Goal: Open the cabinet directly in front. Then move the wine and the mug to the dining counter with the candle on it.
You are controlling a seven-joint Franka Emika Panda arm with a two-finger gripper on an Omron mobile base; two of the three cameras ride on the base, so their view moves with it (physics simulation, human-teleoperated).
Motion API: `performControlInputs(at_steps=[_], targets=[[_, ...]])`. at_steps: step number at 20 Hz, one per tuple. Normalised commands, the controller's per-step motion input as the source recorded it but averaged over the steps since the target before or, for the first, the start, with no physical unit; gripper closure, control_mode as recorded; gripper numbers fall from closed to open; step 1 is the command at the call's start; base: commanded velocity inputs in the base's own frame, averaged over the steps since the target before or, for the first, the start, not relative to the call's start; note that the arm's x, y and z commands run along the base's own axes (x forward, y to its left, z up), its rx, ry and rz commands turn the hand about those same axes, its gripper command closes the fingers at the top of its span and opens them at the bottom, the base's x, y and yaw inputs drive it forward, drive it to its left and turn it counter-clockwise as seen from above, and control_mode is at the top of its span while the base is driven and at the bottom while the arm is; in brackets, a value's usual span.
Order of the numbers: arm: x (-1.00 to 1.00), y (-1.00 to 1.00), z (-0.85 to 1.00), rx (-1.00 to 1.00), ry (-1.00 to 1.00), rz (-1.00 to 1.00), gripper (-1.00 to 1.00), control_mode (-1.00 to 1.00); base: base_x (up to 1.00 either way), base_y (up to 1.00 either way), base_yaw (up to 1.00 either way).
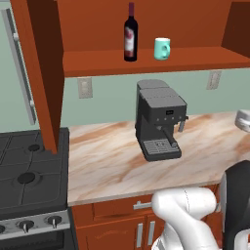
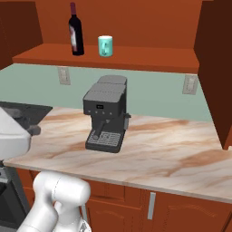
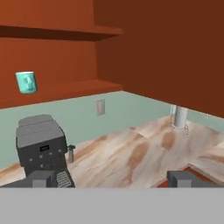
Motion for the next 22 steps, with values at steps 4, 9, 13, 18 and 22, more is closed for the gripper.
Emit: performControlInputs(at_steps=[4,9,13,18,22], targets=[[0.19,0.16,0.00,-0.12,-0.14,0.24,-1.00,-1.00,0.00,0.00,0.00],[0.18,0.07,0.00,-0.10,-0.31,0.21,-1.00,-1.00,0.00,0.00,0.00],[0.13,0.03,0.00,-0.08,-0.33,0.19,-1.00,-1.00,0.00,0.00,0.00],[0.10,0.19,0.03,-0.07,-0.19,0.16,-1.00,-1.00,0.00,0.00,0.00],[0.00,0.41,0.23,-0.13,0.00,0.09,-1.00,-1.00,0.00,0.00,0.00]])
